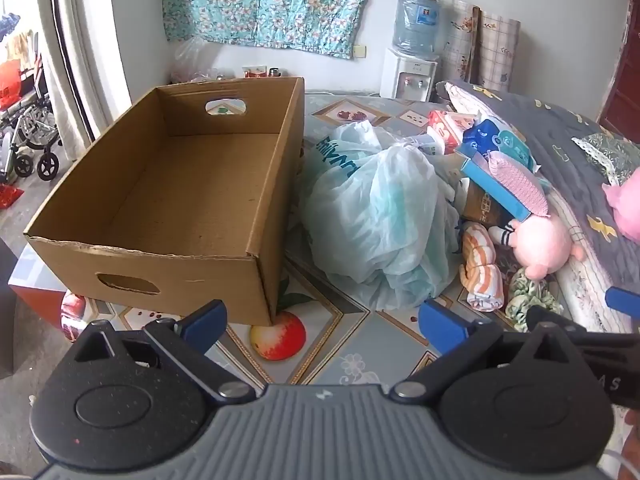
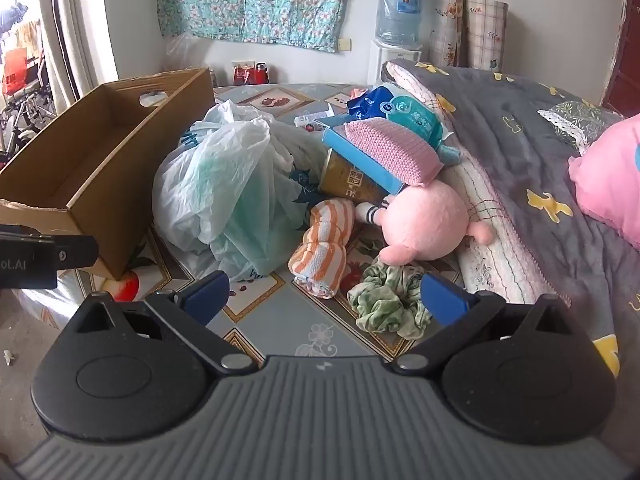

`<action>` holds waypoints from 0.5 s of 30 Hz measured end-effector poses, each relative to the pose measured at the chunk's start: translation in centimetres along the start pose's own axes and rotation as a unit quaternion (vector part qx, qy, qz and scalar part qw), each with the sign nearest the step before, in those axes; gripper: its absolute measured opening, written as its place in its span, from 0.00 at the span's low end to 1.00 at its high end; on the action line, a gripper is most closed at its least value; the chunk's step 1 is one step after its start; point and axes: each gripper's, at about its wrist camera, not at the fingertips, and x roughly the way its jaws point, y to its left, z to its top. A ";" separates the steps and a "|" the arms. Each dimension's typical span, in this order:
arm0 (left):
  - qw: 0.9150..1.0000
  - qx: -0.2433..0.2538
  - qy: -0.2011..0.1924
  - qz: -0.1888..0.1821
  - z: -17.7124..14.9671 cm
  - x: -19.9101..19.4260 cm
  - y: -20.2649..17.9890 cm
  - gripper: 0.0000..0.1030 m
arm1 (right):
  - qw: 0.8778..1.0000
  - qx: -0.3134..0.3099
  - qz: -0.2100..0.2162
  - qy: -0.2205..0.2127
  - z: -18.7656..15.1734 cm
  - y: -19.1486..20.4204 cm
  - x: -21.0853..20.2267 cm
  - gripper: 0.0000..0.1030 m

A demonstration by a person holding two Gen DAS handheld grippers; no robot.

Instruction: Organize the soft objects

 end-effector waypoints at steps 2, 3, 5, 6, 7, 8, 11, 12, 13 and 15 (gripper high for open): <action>1.000 -0.002 0.000 0.002 0.0 0.1 0.0 0.99 | 1.000 -0.001 0.001 0.000 0.0 0.1 0.0 0.99; 1.000 -0.004 -0.001 -0.002 0.0 0.0 0.2 0.99 | 1.000 -0.001 0.001 0.000 0.0 0.1 0.0 0.99; 1.000 -0.001 -0.010 -0.005 -0.4 -0.4 0.6 0.99 | 1.000 -0.002 0.002 -0.003 0.0 0.2 -0.2 0.99; 1.000 -0.001 -0.008 -0.005 -0.5 -0.4 0.7 0.99 | 1.000 -0.003 0.002 -0.004 0.0 0.3 -0.2 0.99; 1.000 -0.001 -0.005 -0.007 -0.5 -0.5 0.8 0.99 | 1.000 -0.005 0.002 -0.005 0.0 0.3 -0.3 0.99; 1.000 -0.002 0.000 -0.009 -0.5 -0.4 1.0 0.99 | 1.000 -0.006 0.002 -0.005 0.0 0.4 -0.3 0.99; 1.000 -0.002 0.003 -0.009 -0.7 -0.4 0.8 0.99 | 1.000 -0.007 0.000 -0.005 0.0 0.7 -0.5 0.99; 1.000 -0.002 0.003 -0.009 -0.7 -0.4 0.8 0.99 | 1.000 -0.007 0.000 -0.005 0.0 0.7 -0.5 0.99; 1.000 -0.001 0.003 -0.010 -0.7 -0.5 0.7 0.99 | 1.000 -0.006 0.000 -0.005 0.1 0.8 -0.5 0.99; 1.000 0.000 0.002 -0.011 -0.7 -0.5 0.7 0.99 | 1.000 -0.006 -0.003 -0.007 0.0 0.8 -0.5 0.99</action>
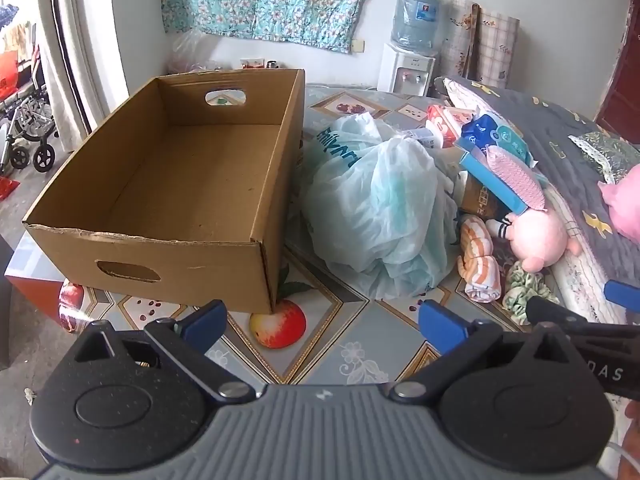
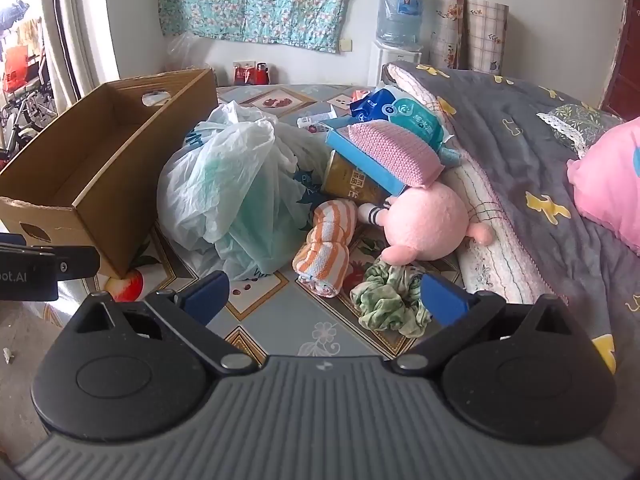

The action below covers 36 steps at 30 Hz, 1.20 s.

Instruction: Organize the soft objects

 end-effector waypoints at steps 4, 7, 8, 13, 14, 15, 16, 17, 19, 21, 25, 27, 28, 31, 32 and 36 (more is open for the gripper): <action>1.000 0.002 0.001 -0.003 0.0 0.0 -0.1 0.99 | 1.000 0.004 0.002 0.000 0.0 -0.5 0.0 0.99; 1.000 0.001 0.001 -0.003 0.1 0.0 -0.1 0.99 | 1.000 0.003 0.002 0.001 0.1 -0.5 -0.1 0.99; 1.000 0.001 0.000 -0.003 0.0 0.0 -0.1 0.99 | 1.000 0.004 0.002 0.001 0.1 -0.5 -0.1 0.99; 1.000 0.001 0.001 -0.003 0.0 0.0 -0.2 0.99 | 1.000 0.000 0.003 0.005 0.1 -0.5 0.0 0.99; 1.000 0.002 0.001 -0.004 0.0 0.0 -0.2 0.99 | 1.000 0.001 0.004 0.004 0.1 -0.5 0.1 0.99; 1.000 0.002 0.002 -0.005 0.0 0.0 -0.2 0.99 | 1.000 0.001 0.004 0.005 0.1 -0.5 0.1 0.99; 1.000 0.003 0.002 -0.006 0.0 0.0 -0.3 0.99 | 1.000 0.001 0.003 0.005 0.1 -0.4 0.1 0.99; 1.000 0.003 0.003 -0.007 0.0 0.0 -0.3 0.99 | 1.000 0.001 0.003 0.006 0.2 -0.5 0.1 0.99; 1.000 0.005 0.005 -0.010 0.0 0.1 -0.3 0.99 | 1.000 0.000 0.003 0.006 0.1 -0.4 0.1 0.99; 1.000 0.007 0.007 -0.014 0.0 0.2 -0.3 0.99 | 1.000 0.000 0.002 0.007 0.1 -0.4 0.1 0.99; 1.000 0.012 0.008 -0.024 0.1 0.2 -0.4 0.99 | 1.000 -0.001 0.002 0.008 0.2 -0.4 0.3 0.99; 1.000 0.015 0.008 -0.026 0.1 0.2 -0.5 0.99 | 1.000 0.001 0.002 0.009 0.1 -0.4 0.3 0.99; 0.999 0.016 0.008 -0.026 0.1 0.2 -0.5 0.99 | 1.000 0.001 0.001 0.009 0.2 -0.4 0.3 0.99; 0.999 0.018 0.008 -0.029 0.1 0.2 -0.5 0.99 | 1.000 0.003 -0.001 0.011 0.2 -0.5 0.4 0.99; 0.999 0.018 0.007 -0.030 0.1 0.2 -0.4 0.99 | 1.000 0.003 -0.001 0.011 0.2 -0.5 0.4 0.99; 0.999 0.019 0.007 -0.031 0.2 0.2 -0.4 0.99 | 1.000 0.003 -0.002 0.012 0.2 -0.6 0.3 0.99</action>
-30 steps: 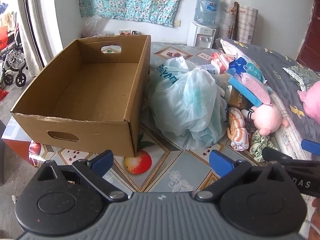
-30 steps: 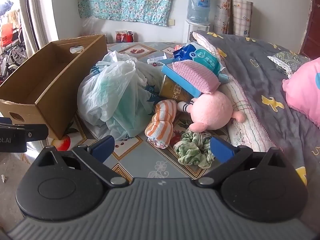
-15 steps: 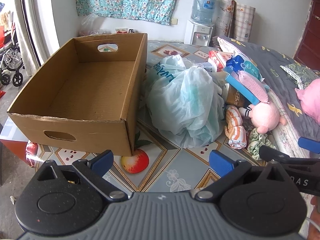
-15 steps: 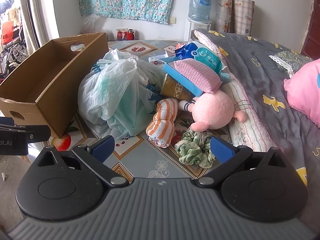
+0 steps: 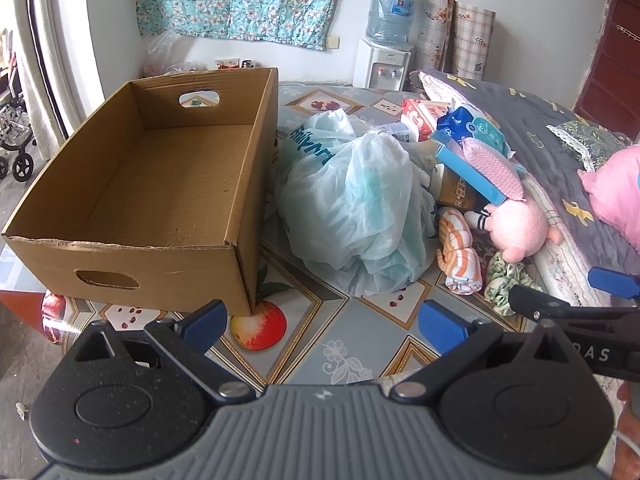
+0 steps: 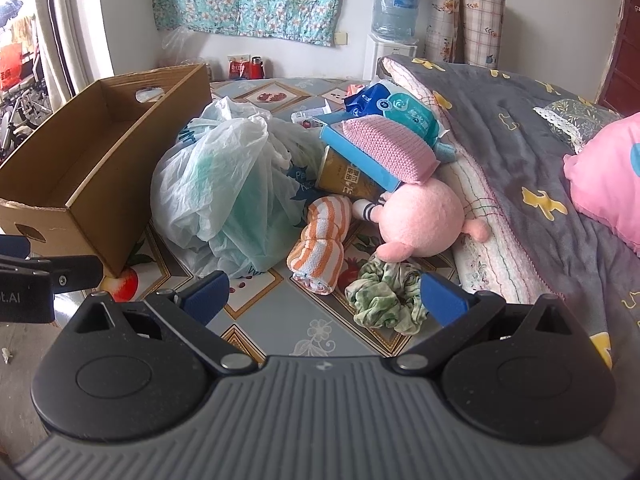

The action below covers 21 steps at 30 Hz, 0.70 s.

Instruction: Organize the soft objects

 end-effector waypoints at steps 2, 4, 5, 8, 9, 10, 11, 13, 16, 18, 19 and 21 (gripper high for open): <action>1.000 0.000 0.000 0.000 0.0 0.0 0.0 0.99 | 1.000 0.000 0.000 0.000 0.0 0.0 0.0 0.99; 1.000 0.000 0.000 -0.001 0.0 0.0 0.0 0.99 | 1.000 0.000 0.000 0.000 0.0 0.0 0.0 0.99; 1.000 0.001 0.000 -0.001 0.1 0.0 0.0 0.99 | 1.000 0.000 0.001 0.000 0.0 0.0 0.0 0.99; 1.000 0.000 0.000 0.000 0.1 0.0 0.0 0.99 | 1.000 0.002 0.002 0.001 0.0 0.0 0.1 0.99; 1.000 -0.001 0.000 0.000 0.0 0.0 0.0 0.99 | 1.000 0.002 0.003 0.001 0.0 0.1 0.1 0.99; 1.000 -0.001 0.000 0.000 0.0 0.0 0.0 0.99 | 1.000 0.002 0.003 0.001 0.0 0.1 0.1 0.99; 1.000 -0.001 0.000 0.000 0.0 0.0 0.0 0.99 | 1.000 0.002 0.002 0.001 0.0 0.1 0.1 0.99; 1.000 -0.001 0.000 0.000 0.0 0.0 -0.1 0.99 | 1.000 0.001 0.001 0.001 0.0 0.2 0.1 0.99; 1.000 -0.001 0.000 0.000 0.0 0.0 -0.1 0.99 | 1.000 0.002 0.002 0.001 0.0 0.1 0.2 0.99; 1.000 -0.001 0.000 0.000 0.0 0.0 -0.1 0.99 | 1.000 0.001 0.001 0.001 -0.1 0.2 0.1 0.99; 1.000 0.000 0.000 0.000 0.0 0.0 -0.1 0.99 | 1.000 0.002 0.002 0.001 0.0 0.1 0.1 0.99; 1.000 0.000 0.000 0.000 0.0 0.0 0.0 0.99 | 1.000 0.002 0.002 0.001 0.0 0.1 0.2 0.99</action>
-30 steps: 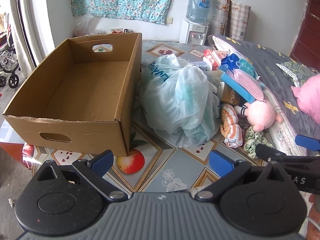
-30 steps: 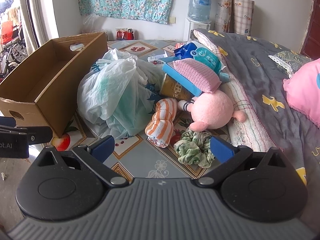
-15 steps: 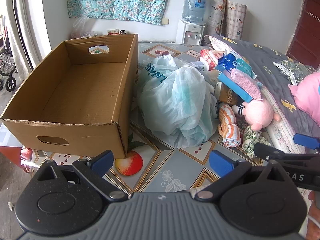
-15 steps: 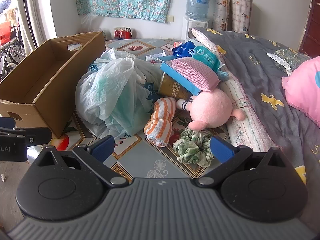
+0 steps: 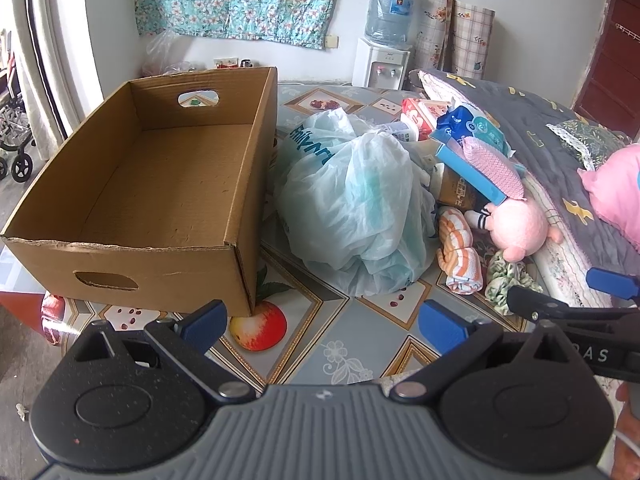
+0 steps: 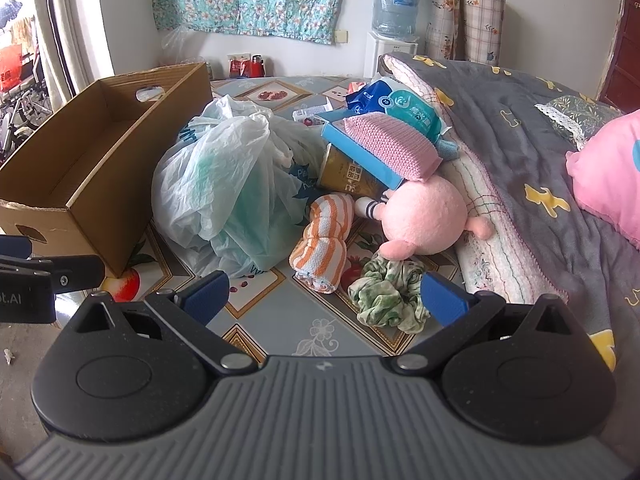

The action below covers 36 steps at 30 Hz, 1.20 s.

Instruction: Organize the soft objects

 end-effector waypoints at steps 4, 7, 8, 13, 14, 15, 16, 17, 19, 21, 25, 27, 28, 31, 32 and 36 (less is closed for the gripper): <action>1.000 0.000 0.001 0.000 0.0 0.0 0.0 0.99 | 1.000 0.000 0.000 0.000 0.0 0.0 0.0 0.99; 1.000 0.000 0.000 0.000 0.0 0.0 0.0 0.99 | 1.000 0.000 -0.001 0.001 0.0 0.1 0.1 0.99; 1.000 0.000 0.000 0.000 0.0 0.0 0.0 0.99 | 1.000 0.000 -0.001 0.001 0.0 0.1 0.1 0.99; 1.000 0.003 0.003 0.000 -0.1 0.4 0.0 0.99 | 1.000 0.000 0.000 0.002 -0.1 0.2 0.3 0.99; 1.000 0.003 0.004 0.000 -0.1 0.5 0.0 0.99 | 1.000 0.001 0.000 0.002 -0.1 0.2 0.3 0.99; 1.000 0.003 0.005 0.001 -0.1 0.5 0.0 0.99 | 1.000 0.001 0.001 0.002 -0.1 0.2 0.3 0.99; 1.000 0.004 0.005 0.001 -0.1 0.6 0.0 0.99 | 1.000 0.000 0.000 0.002 -0.1 0.2 0.3 0.99; 1.000 0.004 0.006 0.002 -0.1 0.7 -0.1 0.99 | 1.000 0.001 0.001 0.003 -0.2 0.2 0.4 0.99; 1.000 0.004 0.007 0.003 0.0 0.8 -0.2 0.99 | 1.000 0.002 0.002 0.004 -0.2 0.1 0.6 0.99; 1.000 0.004 0.008 0.004 0.0 0.8 -0.2 0.99 | 1.000 0.003 0.003 0.006 -0.3 0.2 0.8 0.99; 1.000 0.004 0.010 0.006 0.2 1.0 -0.2 0.99 | 1.000 0.009 0.008 0.009 -0.1 -0.3 1.4 0.99; 1.000 0.006 0.011 0.008 0.2 1.2 -0.4 0.99 | 1.000 0.014 0.010 0.012 -0.2 -0.6 1.7 0.99; 1.000 0.009 0.012 0.009 0.3 1.3 -0.5 0.99 | 1.000 0.017 0.011 0.012 -0.2 -0.8 1.9 0.99; 1.000 0.019 0.006 0.013 0.4 1.5 -1.2 0.99 | 0.999 0.030 0.013 0.007 -0.2 -2.0 2.3 0.99; 1.000 0.024 0.003 0.013 0.5 1.5 -1.4 0.99 | 0.999 0.033 0.012 0.002 -0.2 -2.5 2.3 0.99; 0.999 0.043 -0.011 0.005 1.0 2.0 -2.9 0.99 | 0.999 0.039 -0.001 -0.033 -0.2 -5.2 2.0 0.99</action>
